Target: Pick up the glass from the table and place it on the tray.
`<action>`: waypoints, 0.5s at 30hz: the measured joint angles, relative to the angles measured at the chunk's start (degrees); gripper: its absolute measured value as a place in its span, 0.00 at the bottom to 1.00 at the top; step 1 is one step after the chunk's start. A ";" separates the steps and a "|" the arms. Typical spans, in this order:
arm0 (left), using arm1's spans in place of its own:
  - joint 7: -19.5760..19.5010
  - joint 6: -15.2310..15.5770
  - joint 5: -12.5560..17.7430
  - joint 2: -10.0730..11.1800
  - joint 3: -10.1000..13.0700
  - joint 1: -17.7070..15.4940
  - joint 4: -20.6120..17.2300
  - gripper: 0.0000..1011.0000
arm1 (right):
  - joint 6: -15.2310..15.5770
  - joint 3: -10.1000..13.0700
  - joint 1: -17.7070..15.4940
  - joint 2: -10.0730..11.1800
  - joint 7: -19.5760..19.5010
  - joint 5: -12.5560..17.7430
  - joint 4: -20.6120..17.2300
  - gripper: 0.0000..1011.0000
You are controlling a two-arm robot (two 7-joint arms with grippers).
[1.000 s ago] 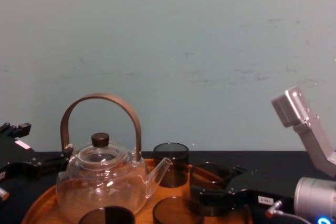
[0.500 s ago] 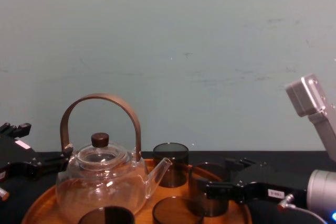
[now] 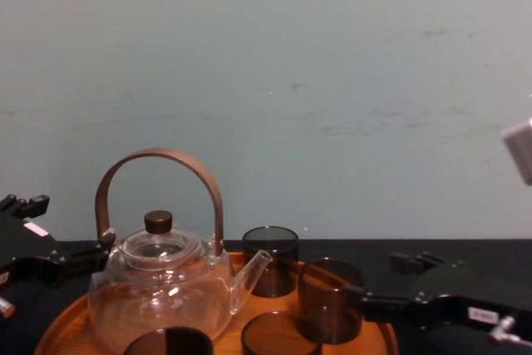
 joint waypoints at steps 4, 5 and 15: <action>0.00 0.00 0.00 0.00 0.00 0.00 0.00 1.00 | -0.26 0.88 -2.12 1.60 -0.79 0.48 -3.07 0.99; 0.00 0.00 0.00 0.00 0.00 0.00 0.00 1.00 | -0.32 1.07 -2.53 1.89 -0.99 0.59 -3.71 0.99; 0.00 0.00 0.00 0.00 0.00 0.00 0.00 1.00 | -1.20 5.84 -8.55 6.17 -3.83 2.80 -10.50 0.99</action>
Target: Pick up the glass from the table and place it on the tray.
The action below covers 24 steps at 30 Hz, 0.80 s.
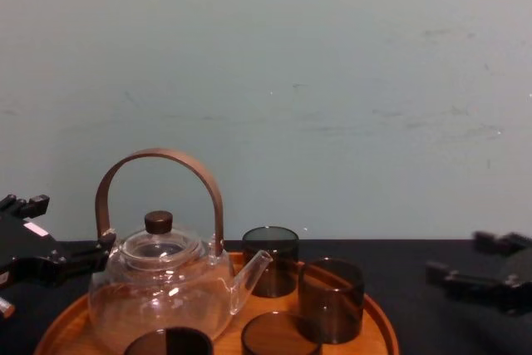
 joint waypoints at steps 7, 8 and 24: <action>0.00 0.00 0.00 0.00 0.00 0.00 0.00 1.00 | -1.44 4.78 -3.01 1.71 -1.67 2.42 -1.25 0.99; 0.00 0.00 0.00 0.00 0.00 0.00 0.00 1.00 | -1.60 5.27 -3.30 1.84 -1.81 2.67 -1.28 0.99; 0.00 0.00 0.00 0.00 0.00 0.00 0.00 1.00 | -2.76 8.91 -4.65 1.79 -4.14 3.40 -0.83 0.99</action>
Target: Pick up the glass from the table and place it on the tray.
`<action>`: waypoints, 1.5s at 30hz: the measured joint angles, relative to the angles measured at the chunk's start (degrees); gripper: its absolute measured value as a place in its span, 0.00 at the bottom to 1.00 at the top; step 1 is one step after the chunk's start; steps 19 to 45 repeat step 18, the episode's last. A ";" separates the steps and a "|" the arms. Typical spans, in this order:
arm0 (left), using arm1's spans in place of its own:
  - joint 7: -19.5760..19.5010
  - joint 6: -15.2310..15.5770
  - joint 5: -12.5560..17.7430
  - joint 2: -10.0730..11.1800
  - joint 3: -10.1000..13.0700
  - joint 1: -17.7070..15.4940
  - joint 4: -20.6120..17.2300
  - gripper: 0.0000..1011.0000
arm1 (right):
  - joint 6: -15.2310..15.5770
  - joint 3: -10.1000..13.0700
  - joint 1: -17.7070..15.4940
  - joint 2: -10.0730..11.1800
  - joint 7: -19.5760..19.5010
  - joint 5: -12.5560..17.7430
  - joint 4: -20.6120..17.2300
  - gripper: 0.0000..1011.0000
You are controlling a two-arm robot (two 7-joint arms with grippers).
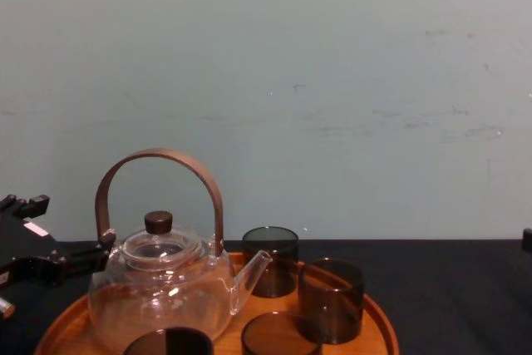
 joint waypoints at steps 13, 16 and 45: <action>0.00 0.00 0.00 0.00 0.00 0.00 0.00 1.00 | 0.11 -0.36 0.14 0.06 0.37 -0.09 -0.03 0.99; 0.00 0.00 0.00 0.00 0.00 0.00 0.00 1.00 | 0.13 -0.39 0.15 0.07 0.42 -0.11 -0.03 0.99; 0.00 0.00 0.00 0.00 0.00 0.00 0.00 1.00 | 0.14 -0.41 0.16 0.08 0.44 -0.11 -0.03 0.99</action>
